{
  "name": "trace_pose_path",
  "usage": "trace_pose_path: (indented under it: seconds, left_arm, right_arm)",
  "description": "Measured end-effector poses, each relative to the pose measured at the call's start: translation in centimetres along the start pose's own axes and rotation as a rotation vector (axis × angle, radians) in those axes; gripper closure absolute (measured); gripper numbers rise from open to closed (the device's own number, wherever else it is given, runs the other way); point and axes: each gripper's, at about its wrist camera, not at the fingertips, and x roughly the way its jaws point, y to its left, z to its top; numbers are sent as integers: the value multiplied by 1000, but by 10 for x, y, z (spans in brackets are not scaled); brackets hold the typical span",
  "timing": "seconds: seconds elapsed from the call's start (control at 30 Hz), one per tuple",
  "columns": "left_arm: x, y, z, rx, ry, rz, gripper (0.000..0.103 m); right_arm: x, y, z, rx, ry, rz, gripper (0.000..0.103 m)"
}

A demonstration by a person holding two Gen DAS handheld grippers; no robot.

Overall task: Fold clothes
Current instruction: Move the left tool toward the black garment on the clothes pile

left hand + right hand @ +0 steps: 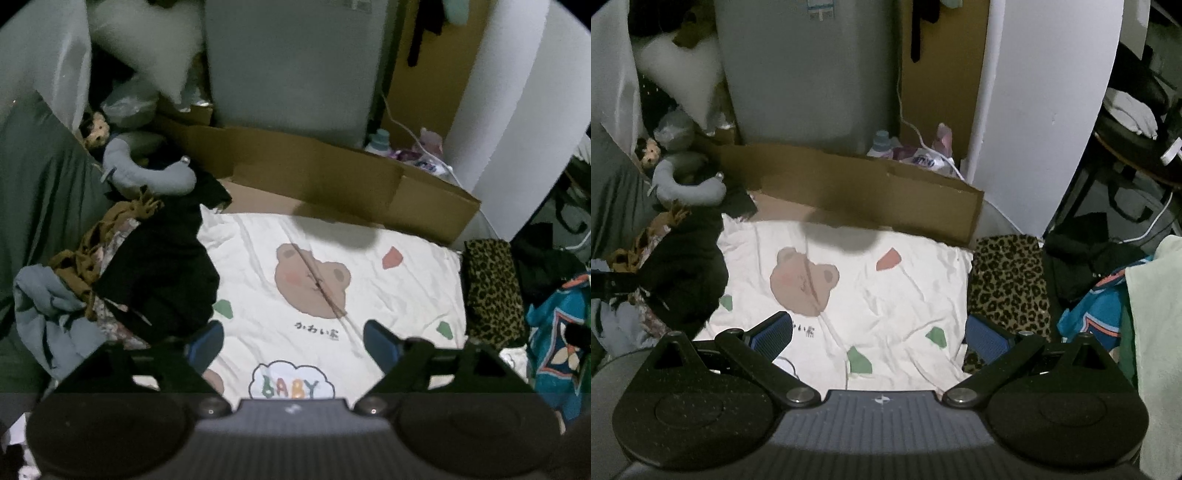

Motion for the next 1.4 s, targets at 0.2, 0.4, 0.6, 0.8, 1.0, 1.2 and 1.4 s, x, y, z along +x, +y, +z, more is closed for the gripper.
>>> trace_pose_path:
  seconds: [0.2,0.4,0.6,0.8,1.0,1.2,1.4]
  left_arm:
    - [6,22,3,-21,-9,30,21]
    - [5,41,6,-93,-17,27,21]
    - [4,63,6,-135,-35,69,19]
    - [7,83,6,-162,-37,92,15]
    - [24,111,5,-181,11,91,15]
    - [44,129,1,-177,41,105,15]
    - [65,143,-6,-192,54,76,15]
  right_arm:
    - [8,2,-4,29,-23,34,0]
    - [12,1,-7,57,-66,35,0]
    - [18,-9,-8,133,-90,53,0]
    - [31,-10,-13,160,-89,74,0]
    - [48,-7,-10,154,-56,97,1]
    - [66,-6,-6,146,-40,103,1]
    - [86,4,-5,132,-23,128,1]
